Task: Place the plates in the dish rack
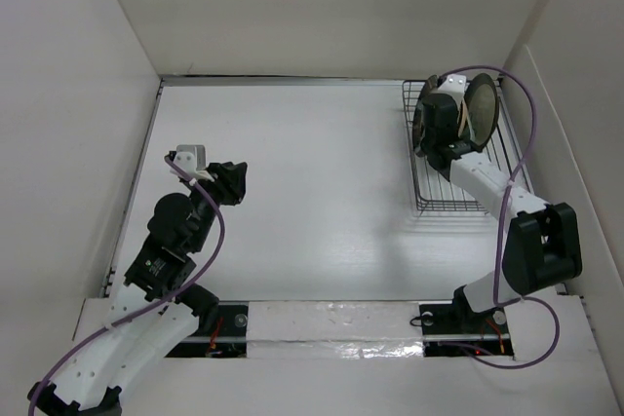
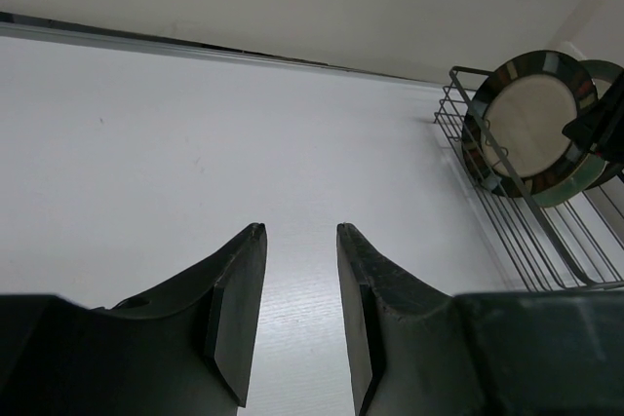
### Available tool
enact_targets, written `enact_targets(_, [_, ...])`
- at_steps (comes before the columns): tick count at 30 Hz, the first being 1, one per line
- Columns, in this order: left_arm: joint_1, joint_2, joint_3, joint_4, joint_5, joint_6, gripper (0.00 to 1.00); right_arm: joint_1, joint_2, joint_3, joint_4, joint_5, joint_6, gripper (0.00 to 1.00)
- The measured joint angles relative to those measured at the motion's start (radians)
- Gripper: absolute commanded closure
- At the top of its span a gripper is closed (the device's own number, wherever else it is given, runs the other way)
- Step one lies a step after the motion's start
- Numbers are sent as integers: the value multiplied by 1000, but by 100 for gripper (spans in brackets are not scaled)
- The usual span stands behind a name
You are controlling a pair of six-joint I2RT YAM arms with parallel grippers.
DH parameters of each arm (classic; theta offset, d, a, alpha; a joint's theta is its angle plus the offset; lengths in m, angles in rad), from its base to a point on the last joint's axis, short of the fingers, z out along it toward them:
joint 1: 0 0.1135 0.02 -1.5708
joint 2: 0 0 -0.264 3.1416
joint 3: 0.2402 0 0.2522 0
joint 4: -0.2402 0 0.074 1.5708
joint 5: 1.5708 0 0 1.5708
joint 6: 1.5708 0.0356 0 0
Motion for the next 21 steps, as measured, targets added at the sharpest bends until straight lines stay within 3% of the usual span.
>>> enact_targets(7, [0, 14, 0, 0, 0, 0, 57, 21, -15, 0, 49, 6, 20, 26])
enact_targets(8, [0, 17, 0, 0, 0, 1, 57, 22, -23, 0, 49, 6, 23, 18])
enact_targets(9, [0, 18, 0, 0, 0, 1, 54, 23, -34, 0, 46, 6, 29, 1])
enact_targets(15, [0, 17, 0, 1, 1, 4, 49, 58, -183, 2, 50, -11, 51, 0])
enact_targets(21, [0, 5, 0, 1, -8, 12, 47, 169, -356, -2, 137, -284, 101, 0])
